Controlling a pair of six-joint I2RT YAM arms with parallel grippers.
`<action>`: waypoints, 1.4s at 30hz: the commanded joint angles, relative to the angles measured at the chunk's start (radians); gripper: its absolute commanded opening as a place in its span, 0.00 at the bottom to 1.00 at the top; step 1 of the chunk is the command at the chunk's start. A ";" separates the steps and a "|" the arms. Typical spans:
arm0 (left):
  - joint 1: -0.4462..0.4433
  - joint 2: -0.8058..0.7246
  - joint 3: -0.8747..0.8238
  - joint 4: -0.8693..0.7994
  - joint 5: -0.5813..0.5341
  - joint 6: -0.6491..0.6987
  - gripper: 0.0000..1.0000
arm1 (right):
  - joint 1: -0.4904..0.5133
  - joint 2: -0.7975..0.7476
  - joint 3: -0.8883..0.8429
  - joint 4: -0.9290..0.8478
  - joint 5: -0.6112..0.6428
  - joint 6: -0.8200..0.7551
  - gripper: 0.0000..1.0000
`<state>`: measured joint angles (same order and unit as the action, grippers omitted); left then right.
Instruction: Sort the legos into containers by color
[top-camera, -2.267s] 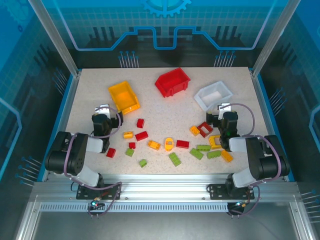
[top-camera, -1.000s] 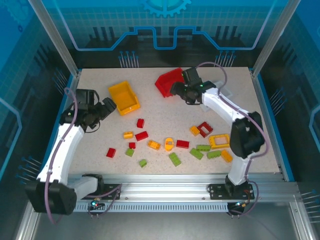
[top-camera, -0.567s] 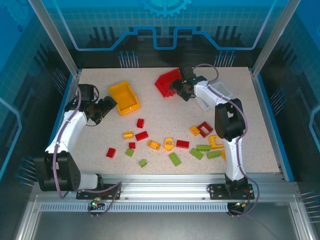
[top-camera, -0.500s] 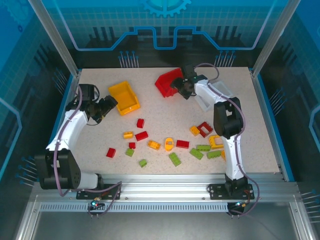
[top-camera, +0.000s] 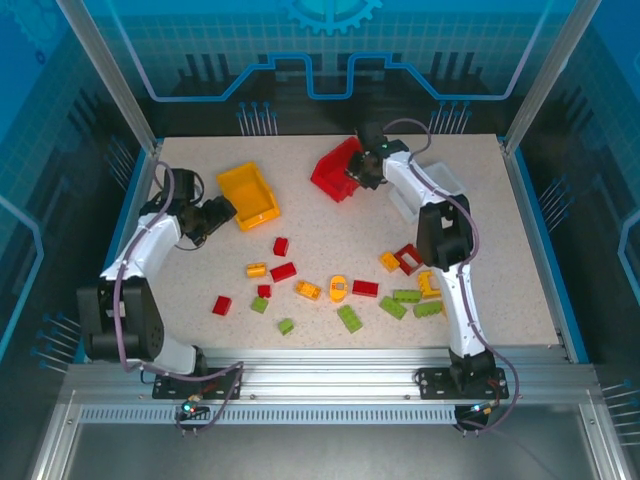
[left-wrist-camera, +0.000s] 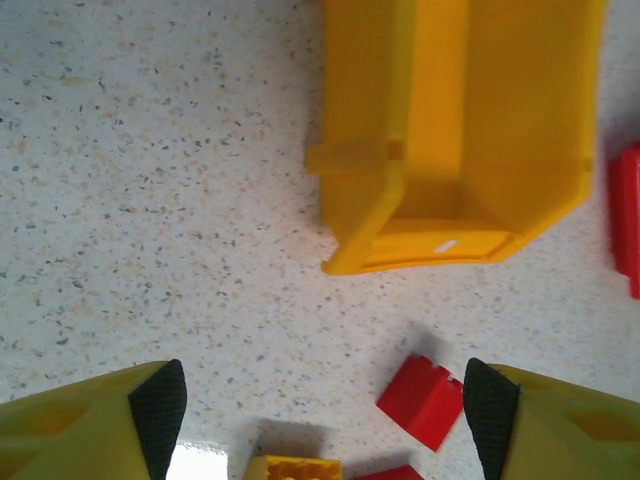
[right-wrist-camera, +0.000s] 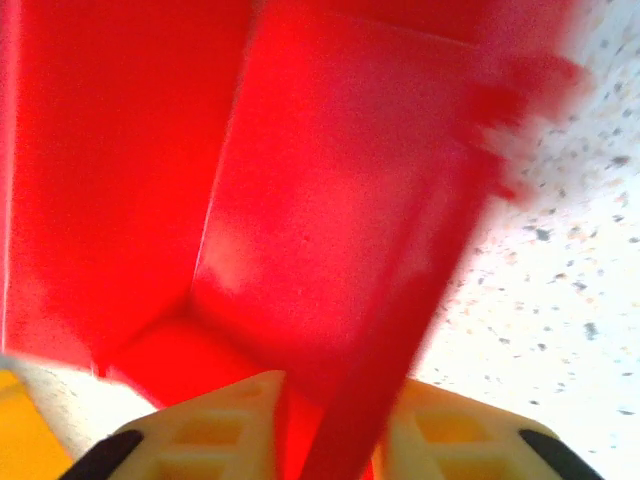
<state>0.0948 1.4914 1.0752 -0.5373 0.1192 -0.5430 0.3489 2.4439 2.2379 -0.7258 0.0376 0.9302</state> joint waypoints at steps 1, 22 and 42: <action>0.006 0.046 0.063 -0.014 -0.045 0.031 0.74 | 0.034 -0.006 0.082 -0.174 0.078 -0.130 0.21; -0.114 0.469 0.443 -0.130 -0.147 0.324 0.37 | 0.128 -0.227 -0.230 -0.125 0.175 -0.391 0.15; -0.253 0.462 0.479 -0.137 -0.177 0.343 0.18 | -0.250 -0.693 -0.764 0.018 0.119 -0.320 0.63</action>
<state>-0.1387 1.9686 1.5246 -0.6537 -0.0673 -0.1825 0.1627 1.8011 1.5486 -0.7403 0.1978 0.5724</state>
